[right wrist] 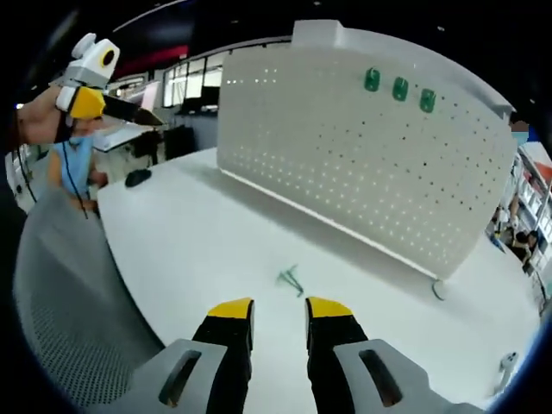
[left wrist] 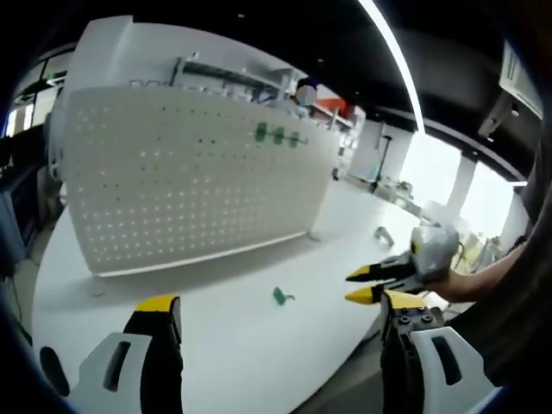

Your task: Insert the hook assembly into the mounting plate slot until the hook locks in place.

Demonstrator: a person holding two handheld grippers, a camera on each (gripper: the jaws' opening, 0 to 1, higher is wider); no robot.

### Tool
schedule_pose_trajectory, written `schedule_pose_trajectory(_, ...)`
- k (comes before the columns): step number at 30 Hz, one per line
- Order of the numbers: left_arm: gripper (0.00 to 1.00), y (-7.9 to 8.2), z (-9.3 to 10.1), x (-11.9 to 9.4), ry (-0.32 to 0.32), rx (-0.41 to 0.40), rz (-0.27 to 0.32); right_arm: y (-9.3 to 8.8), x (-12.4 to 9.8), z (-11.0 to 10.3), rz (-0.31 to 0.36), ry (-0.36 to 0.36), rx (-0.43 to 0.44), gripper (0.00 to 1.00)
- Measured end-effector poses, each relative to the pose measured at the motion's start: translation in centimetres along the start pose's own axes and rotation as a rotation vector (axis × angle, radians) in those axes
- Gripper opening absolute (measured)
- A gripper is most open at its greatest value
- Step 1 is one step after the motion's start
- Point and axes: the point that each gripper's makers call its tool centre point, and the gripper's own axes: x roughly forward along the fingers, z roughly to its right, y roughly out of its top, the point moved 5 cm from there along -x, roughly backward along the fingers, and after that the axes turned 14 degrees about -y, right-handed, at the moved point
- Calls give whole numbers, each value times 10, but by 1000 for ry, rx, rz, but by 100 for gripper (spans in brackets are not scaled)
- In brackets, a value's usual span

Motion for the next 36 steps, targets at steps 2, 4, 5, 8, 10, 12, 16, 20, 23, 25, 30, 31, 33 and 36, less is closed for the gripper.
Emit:
schedule_pose_trajectory(2, 97, 0, 0, 1, -2, -2, -1, -1, 8, -2, -4, 13, -14, 22)
schedule_pose_trajectory(4, 98, -1, 1, 1, -5, -6, 0, 0, 16, -2, -5, 23, -16, 21)
schedule_pose_trajectory(5, 98, -1, 0, 1, -6, -8, 0, 1, 19, -2, -1, 25, -17, 21)
schedule_pose_trajectory(8, 97, -3, -4, 2, -2, -15, -7, 2, 33, -4, -11, 36, -38, 21)
schedule_pose_trajectory(10, 97, -2, -4, 2, -1, -17, -7, 1, 42, -6, -10, 51, -55, 21)
schedule_pose_trajectory(12, 97, -1, -5, 3, 1, -17, -6, -2, 51, -9, -23, 70, -78, 20)
schedule_pose_trajectory(16, 97, -1, -8, 2, 7, -19, -9, -11, 69, -13, -58, 90, -80, 20)
schedule_pose_trajectory(20, 97, -2, -9, 2, 11, -23, -10, -22, 85, -14, -107, 95, -64, 19)
schedule_pose_trajectory(23, 97, -3, -10, 0, 14, -38, 4, -24, 92, -13, -117, 97, -74, 19)
schedule_pose_trajectory(25, 97, -5, -11, -1, 20, -43, 2, -24, 98, -11, -123, 97, -92, 19)
schedule_pose_trajectory(30, 97, -9, -12, -2, 28, -57, -2, -27, 111, -7, -150, 116, -69, 19)
schedule_pose_trajectory(31, 97, -9, -11, -2, 26, -58, -2, -28, 114, -6, -151, 115, -73, 19)
schedule_pose_trajectory(33, 97, -9, -10, 0, 20, -54, -8, -30, 119, -5, -163, 116, -80, 19)
schedule_pose_trajectory(36, 97, -8, -9, 1, 17, -49, -13, -32, 125, -4, -177, 120, -71, 19)
